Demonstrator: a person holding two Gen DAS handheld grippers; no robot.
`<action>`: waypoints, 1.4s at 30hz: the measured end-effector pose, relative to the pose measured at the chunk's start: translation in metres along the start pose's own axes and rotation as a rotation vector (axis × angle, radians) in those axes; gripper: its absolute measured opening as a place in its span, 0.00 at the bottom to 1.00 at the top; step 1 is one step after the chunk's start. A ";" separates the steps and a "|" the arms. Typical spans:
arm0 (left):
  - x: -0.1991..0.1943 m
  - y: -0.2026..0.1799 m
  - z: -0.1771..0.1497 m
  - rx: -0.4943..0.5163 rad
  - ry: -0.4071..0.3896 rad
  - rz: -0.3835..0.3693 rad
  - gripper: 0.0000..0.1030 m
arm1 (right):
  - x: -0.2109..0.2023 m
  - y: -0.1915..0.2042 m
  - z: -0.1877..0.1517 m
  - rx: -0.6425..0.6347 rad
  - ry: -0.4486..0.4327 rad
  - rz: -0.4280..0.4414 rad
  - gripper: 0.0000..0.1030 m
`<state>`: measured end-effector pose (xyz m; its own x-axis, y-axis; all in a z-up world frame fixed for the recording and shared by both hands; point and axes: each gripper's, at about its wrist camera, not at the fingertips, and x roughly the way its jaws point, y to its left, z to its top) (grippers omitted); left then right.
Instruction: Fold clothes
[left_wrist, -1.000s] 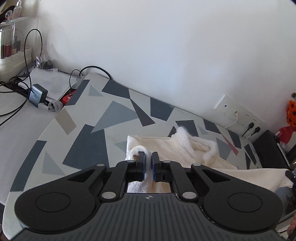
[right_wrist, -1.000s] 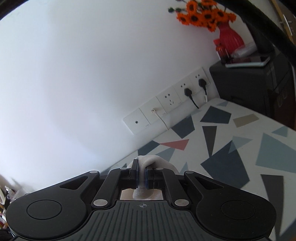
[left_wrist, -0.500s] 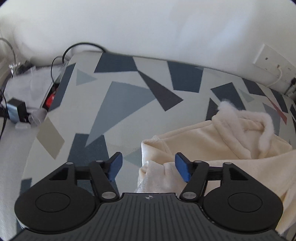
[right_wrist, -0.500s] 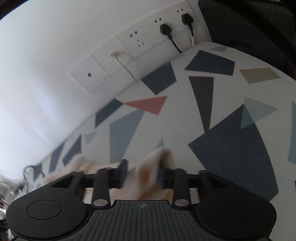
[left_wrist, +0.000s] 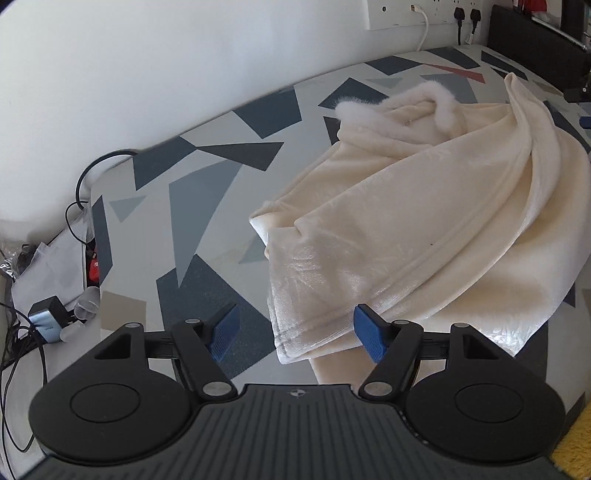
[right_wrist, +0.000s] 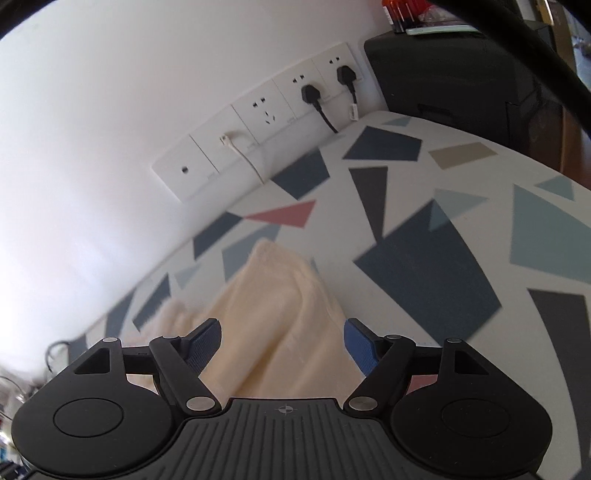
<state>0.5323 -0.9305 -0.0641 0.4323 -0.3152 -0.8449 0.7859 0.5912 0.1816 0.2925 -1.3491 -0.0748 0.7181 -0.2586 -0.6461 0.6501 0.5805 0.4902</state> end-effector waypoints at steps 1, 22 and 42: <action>0.002 -0.001 -0.001 0.005 -0.006 -0.001 0.67 | -0.001 0.002 -0.004 -0.010 0.008 -0.021 0.68; 0.006 -0.035 -0.004 0.195 -0.015 0.021 0.73 | 0.097 0.056 0.030 -0.182 0.154 -0.096 0.62; -0.005 0.026 0.022 -0.268 -0.037 -0.029 0.08 | 0.074 0.032 0.024 -0.115 0.162 0.008 0.48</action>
<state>0.5598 -0.9297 -0.0443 0.4314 -0.3585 -0.8279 0.6548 0.7557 0.0140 0.3727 -1.3682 -0.0924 0.6676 -0.1311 -0.7329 0.6051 0.6690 0.4315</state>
